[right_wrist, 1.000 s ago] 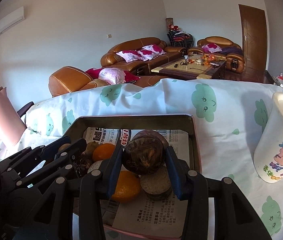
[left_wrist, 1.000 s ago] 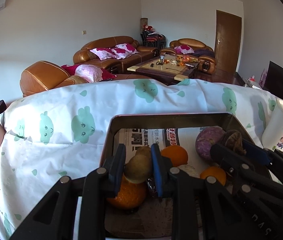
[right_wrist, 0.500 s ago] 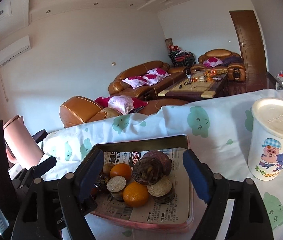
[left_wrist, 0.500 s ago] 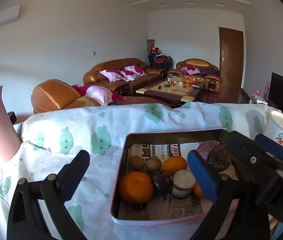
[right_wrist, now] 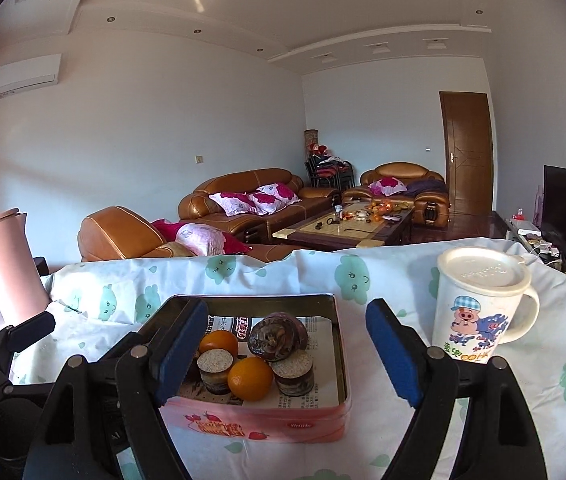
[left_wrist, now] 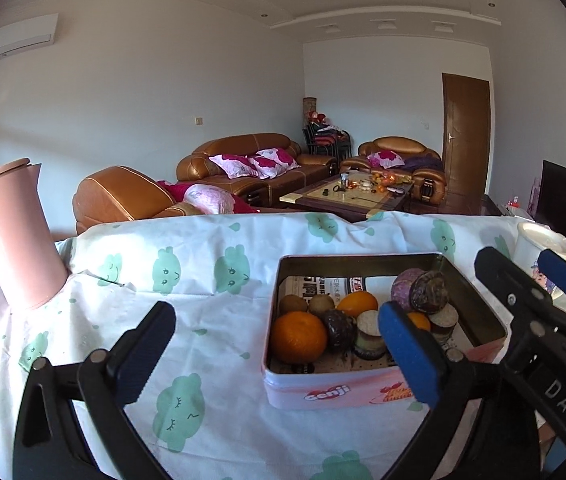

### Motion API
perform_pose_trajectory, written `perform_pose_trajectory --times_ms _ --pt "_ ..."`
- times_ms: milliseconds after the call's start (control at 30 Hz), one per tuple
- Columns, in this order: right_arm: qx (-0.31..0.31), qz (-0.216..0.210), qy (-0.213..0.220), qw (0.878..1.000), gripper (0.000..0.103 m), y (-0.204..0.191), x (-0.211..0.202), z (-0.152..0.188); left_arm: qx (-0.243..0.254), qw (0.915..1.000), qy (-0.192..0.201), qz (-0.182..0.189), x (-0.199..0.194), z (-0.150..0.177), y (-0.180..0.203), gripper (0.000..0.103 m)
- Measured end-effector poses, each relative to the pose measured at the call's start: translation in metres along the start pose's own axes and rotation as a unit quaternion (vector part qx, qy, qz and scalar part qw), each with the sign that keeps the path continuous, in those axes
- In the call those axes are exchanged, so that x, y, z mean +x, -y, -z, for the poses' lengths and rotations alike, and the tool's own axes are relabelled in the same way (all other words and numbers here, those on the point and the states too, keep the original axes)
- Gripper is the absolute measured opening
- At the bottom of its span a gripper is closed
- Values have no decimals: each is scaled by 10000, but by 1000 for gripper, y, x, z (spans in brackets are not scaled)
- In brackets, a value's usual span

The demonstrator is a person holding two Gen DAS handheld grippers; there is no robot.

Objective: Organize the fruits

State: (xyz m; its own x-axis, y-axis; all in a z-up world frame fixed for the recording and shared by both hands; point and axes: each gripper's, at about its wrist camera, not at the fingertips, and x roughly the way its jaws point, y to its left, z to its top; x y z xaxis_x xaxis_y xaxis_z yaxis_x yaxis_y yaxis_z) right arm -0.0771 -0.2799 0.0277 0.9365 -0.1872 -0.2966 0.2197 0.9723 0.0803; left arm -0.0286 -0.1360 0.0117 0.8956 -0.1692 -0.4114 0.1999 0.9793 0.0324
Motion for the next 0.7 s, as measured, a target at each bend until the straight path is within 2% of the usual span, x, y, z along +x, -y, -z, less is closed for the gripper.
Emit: perform_pose_trajectory --times_ms 300,700 --pt "167 160 323 9992 83 5 -32 6 45 9996 272 -61 -17 8 -5 103" --pt "225 205 337 9990 83 6 -35 8 40 9995 296 -77 -18 6 -6 103"
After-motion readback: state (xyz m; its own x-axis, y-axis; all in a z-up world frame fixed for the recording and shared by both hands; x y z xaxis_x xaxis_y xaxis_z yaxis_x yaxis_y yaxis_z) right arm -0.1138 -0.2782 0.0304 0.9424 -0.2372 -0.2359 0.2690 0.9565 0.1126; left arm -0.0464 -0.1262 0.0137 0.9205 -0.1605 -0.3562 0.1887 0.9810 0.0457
